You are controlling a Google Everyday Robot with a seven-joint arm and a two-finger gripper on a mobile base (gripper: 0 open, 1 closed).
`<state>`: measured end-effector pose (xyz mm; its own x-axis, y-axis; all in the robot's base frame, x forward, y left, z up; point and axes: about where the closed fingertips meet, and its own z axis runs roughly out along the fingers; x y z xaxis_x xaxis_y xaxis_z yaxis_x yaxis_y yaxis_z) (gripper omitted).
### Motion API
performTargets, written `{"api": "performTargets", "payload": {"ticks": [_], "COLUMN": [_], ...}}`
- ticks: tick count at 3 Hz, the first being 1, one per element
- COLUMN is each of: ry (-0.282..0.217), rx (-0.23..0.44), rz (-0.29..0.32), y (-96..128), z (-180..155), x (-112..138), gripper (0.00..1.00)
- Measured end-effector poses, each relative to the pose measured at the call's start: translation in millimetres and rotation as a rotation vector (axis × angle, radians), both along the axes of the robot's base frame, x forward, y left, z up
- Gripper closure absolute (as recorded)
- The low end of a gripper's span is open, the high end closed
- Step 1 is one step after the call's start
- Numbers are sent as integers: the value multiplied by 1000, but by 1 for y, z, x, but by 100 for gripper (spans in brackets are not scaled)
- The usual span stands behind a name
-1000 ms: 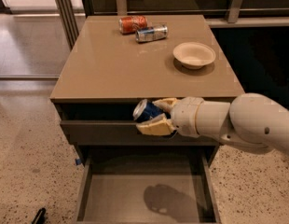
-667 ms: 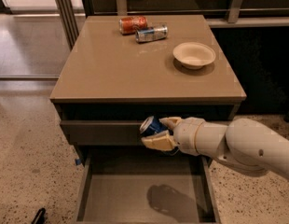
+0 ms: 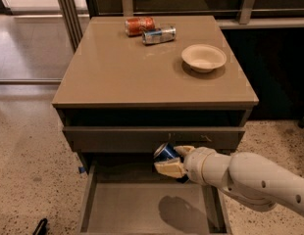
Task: Place pepsi can into middle drawer
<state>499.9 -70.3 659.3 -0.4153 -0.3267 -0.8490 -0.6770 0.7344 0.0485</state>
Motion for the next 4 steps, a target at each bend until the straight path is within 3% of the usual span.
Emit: {"api": "performTargets", "payload": {"ticks": [1, 2, 4], "ry": [2, -30, 122], "rx": [-4, -19, -39], "rz": [-6, -25, -131], "y": [-1, -2, -19], "z": [-3, -1, -88], "x": [-1, 0, 0], "gripper": [100, 100, 100]}}
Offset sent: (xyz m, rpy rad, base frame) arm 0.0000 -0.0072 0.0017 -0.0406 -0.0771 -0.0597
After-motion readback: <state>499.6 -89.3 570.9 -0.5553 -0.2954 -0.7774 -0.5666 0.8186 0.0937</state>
